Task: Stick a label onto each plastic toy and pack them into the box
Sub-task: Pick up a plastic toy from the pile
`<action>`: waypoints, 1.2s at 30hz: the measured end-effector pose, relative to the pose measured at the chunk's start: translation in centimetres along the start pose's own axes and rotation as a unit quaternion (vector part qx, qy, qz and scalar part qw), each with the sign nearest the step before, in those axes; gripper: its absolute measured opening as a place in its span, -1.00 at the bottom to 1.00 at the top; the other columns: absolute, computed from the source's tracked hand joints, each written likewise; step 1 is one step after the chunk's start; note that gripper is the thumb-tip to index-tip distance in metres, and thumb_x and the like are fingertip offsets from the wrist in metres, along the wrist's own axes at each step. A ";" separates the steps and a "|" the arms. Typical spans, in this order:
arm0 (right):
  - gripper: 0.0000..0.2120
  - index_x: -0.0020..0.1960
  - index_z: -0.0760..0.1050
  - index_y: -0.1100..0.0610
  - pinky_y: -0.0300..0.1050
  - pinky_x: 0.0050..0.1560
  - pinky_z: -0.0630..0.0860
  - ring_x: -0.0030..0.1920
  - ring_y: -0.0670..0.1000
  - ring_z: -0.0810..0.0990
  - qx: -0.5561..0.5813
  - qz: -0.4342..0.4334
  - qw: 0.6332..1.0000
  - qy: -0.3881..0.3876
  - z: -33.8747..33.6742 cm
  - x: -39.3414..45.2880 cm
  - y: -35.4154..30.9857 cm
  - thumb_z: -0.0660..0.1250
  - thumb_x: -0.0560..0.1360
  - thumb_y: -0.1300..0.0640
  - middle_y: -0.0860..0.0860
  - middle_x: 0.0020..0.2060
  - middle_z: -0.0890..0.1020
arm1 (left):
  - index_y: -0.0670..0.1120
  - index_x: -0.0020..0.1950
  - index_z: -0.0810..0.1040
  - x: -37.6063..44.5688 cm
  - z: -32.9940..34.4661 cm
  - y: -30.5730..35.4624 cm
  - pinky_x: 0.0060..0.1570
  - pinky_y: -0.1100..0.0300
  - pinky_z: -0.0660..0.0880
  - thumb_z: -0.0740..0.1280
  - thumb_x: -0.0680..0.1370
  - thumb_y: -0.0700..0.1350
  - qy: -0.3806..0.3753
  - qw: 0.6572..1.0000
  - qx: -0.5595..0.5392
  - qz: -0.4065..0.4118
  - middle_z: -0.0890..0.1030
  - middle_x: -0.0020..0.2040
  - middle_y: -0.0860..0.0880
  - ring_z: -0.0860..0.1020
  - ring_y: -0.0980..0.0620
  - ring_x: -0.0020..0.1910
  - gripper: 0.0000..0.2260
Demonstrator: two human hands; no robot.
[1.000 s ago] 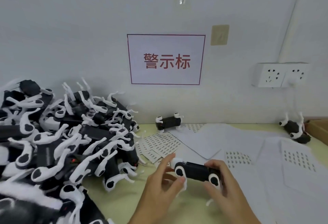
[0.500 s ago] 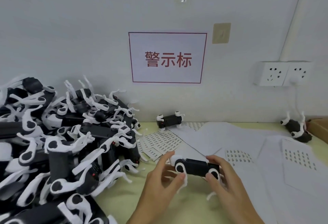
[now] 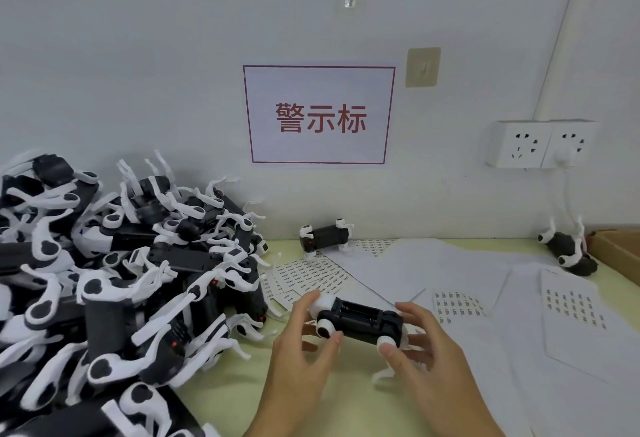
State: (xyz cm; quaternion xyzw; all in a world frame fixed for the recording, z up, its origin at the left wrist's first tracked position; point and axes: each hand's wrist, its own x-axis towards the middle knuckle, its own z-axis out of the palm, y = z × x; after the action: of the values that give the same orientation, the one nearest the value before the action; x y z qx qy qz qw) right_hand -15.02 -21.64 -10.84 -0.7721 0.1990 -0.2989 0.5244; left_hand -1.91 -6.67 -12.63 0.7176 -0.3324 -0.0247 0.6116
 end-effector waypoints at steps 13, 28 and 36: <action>-0.65 0.18 0.47 -0.23 -0.44 -0.14 0.50 -0.08 -0.25 0.65 0.026 -0.009 0.999 0.018 0.0 0.3 0.0 0.30 0.39 -0.18 -0.27 0.00 0.64 | 0.41 0.45 -0.02 -0.7 1.4 1.7 0.19 0.64 0.09 0.32 0.55 0.19 0.010 0.986 0.162 0.045 0.13 0.51 0.24 0.16 0.31 0.48 -0.38; -0.77 -0.22 0.63 -0.08 -0.36 -0.45 0.46 -0.41 -0.09 0.60 0.020 0.010 0.998 0.065 -0.7 0.7 -0.2 0.30 0.57 0.05 -0.12 -0.34 0.65 | 0.11 0.21 0.56 0.1 2.1 3.2 -0.03 0.37 0.50 0.46 0.44 -0.16 -0.032 0.997 -0.068 -0.015 0.48 0.21 0.00 0.54 0.21 0.10 -0.62; -0.57 -0.42 0.44 -0.03 -0.09 -0.43 0.42 -0.53 0.20 0.54 0.040 0.056 0.998 0.012 -0.7 0.4 -0.6 0.20 0.58 -0.15 0.12 -0.51 0.50 | 0.10 0.17 0.60 -0.6 1.0 4.1 -0.04 0.39 0.47 0.42 0.46 -0.14 -0.020 0.995 -0.096 -0.010 0.53 0.17 0.10 0.55 0.21 0.11 -0.70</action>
State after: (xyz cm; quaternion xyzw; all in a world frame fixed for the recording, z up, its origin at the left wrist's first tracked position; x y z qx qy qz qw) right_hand -15.19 -22.12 -10.03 -0.7347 0.2362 -0.2859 0.5680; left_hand -4.69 -7.39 -9.43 0.6579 -0.3335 -0.0771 0.6709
